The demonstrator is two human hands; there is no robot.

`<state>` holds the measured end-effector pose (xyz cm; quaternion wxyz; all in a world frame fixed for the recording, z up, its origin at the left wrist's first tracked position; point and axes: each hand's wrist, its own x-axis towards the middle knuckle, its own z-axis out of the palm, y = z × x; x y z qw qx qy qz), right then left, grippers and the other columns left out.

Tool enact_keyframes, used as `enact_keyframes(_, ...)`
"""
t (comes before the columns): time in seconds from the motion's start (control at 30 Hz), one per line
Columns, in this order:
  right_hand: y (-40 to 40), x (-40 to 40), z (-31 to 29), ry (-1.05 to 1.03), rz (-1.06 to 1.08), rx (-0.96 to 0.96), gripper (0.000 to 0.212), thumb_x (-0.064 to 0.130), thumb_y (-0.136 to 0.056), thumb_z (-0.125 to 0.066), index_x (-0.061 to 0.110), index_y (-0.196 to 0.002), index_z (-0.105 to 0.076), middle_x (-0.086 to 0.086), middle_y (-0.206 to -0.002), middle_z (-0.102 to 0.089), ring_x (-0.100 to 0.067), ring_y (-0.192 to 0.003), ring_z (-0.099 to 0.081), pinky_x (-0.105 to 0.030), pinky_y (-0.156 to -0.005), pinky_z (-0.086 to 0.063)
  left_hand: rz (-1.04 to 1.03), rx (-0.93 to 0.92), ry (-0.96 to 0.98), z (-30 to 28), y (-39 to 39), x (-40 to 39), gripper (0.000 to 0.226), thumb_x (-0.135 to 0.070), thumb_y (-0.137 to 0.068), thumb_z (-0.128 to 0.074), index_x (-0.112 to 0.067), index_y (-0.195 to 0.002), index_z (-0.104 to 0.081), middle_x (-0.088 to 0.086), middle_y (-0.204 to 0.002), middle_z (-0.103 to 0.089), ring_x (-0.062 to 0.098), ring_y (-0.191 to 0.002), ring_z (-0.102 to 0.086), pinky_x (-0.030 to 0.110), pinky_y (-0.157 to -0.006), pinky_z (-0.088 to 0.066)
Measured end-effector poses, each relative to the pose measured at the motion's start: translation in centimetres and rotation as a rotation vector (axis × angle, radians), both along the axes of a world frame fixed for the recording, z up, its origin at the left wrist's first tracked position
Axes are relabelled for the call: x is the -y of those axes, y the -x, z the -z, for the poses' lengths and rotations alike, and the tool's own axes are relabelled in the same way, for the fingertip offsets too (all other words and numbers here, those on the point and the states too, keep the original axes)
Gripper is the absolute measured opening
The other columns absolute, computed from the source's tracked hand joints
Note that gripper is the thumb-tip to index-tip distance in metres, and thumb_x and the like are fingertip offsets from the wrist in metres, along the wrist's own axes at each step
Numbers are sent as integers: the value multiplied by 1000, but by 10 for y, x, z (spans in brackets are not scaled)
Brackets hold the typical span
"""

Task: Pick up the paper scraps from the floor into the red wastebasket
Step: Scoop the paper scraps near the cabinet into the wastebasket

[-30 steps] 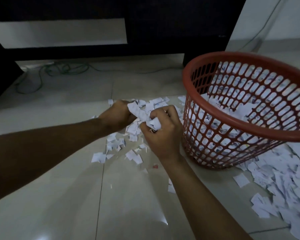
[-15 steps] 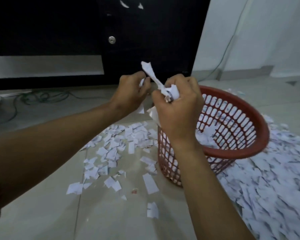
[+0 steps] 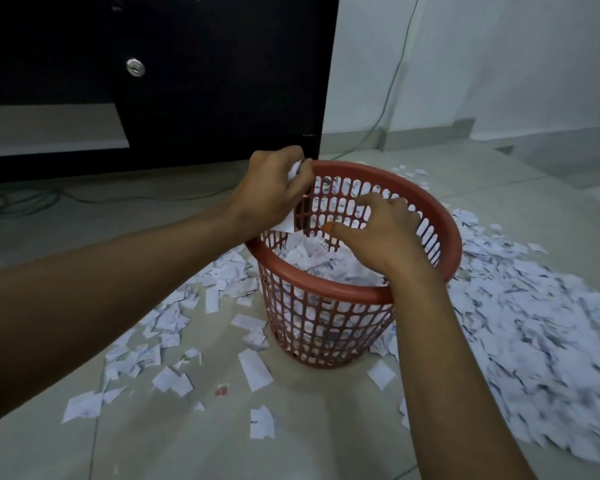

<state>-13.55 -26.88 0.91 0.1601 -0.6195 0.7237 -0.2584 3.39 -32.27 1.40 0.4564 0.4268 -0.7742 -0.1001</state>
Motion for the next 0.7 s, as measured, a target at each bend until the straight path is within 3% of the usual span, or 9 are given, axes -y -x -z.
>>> enact_keyframes(0.07, 3, -2, -1, 100, 32, 17, 62, 53, -83, -65, 28, -137, -46, -8, -144, -34, -29, -136, -25, -49, -109, -30, 20, 3, -33, -1, 9, 1, 28, -26, -101, -46, -9, -80, -53, -10, -65, -53, -2, -58, -57, 9, -49, -40)
enact_keyframes(0.23, 7, -5, 1, 308, 63, 73, 38, 42, -86, -65, 24, -119, -60, -4, -128, -50, -24, -123, -42, -33, -95, -35, 15, 184, -105, 8, 27, 10, 25, -36, -90, -62, -15, -98, -51, -3, -93, -55, 9, -79, -53, 23, -65, -48)
enact_keyframes(0.37, 0, -9, 0, 471, -46, 194, 12, 31, -88, -65, 20, -93, -68, 5, -91, -67, -7, -85, -61, -27, -77, -53, 5, 232, -78, 6, 23, 8, 18, -35, -89, -64, -20, -92, -55, -5, -97, -52, 4, -82, -48, 20, -68, -43)
enact_keyframes(0.43, -8, -15, 0, 539, -111, 206, 9, 23, -90, -63, 18, -85, -70, 7, -79, -67, -5, -75, -61, -23, -72, -54, 11, 243, -43, 2, 17, 4, 14, -32, -91, -61, -19, -85, -59, -3, -96, -54, 7, -83, -50, 25, -71, -46)
enact_keyframes(0.57, -35, -32, 3, 742, -236, 254, 11, 11, -88, -61, 11, -80, -67, 1, -75, -64, -8, -71, -59, -17, -66, -48, 0, 225, 19, -2, -3, -7, 22, -30, -94, -56, -11, -87, -65, 2, -97, -58, 14, -90, -54, 26, -81, -45)
enact_keyframes(0.7, -62, -60, 18, 939, -363, 335, 10, 2, -87, -61, 1, -77, -64, -6, -72, -61, -10, -67, -53, -13, -65, -41, -5, 241, 138, 8, -30, -22, 26, -33, -93, -50, -11, -88, -63, -2, -95, -53, 14, -89, -48, 23, -74, -35)
